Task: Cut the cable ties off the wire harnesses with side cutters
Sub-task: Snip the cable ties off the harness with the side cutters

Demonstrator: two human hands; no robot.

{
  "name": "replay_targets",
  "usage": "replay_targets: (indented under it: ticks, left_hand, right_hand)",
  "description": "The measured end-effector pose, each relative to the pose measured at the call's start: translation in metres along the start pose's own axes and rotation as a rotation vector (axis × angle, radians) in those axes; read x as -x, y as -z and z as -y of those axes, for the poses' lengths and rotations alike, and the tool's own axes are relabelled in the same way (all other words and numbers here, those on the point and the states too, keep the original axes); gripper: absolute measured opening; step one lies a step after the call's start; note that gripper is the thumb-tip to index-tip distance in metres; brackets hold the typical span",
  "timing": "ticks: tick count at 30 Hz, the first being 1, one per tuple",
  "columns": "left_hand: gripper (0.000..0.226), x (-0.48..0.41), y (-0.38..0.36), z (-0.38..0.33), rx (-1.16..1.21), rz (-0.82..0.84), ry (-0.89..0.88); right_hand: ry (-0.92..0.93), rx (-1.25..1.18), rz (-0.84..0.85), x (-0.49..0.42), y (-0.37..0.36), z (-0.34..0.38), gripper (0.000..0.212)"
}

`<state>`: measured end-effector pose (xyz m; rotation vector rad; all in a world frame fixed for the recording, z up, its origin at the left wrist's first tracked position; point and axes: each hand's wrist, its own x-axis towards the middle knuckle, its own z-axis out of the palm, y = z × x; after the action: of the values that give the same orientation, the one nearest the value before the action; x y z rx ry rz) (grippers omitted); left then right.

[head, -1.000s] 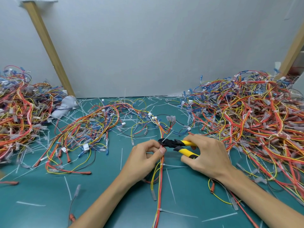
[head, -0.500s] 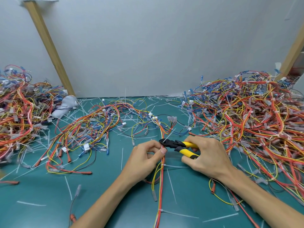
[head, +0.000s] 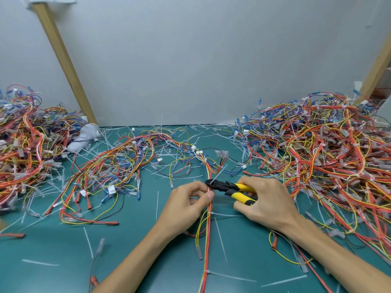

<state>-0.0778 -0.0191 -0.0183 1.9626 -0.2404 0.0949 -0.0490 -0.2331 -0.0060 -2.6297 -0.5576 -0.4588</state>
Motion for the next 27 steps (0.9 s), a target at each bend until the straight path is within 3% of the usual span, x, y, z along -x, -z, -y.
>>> replay_targets:
  ticks: [16, 27]
  left_hand:
    - [0.016, -0.0001, 0.0003, 0.0006, 0.006, 0.001, 0.010]
    - [0.019, 0.0036, 0.0028, -0.0038, -0.063, -0.021, 0.008]
  right_hand:
    - [-0.007, -0.094, 0.008, -0.0007, -0.0023, -0.0021, 0.025]
    - [-0.041, -0.033, -0.113, 0.0000, -0.0043, -0.0043, 0.025]
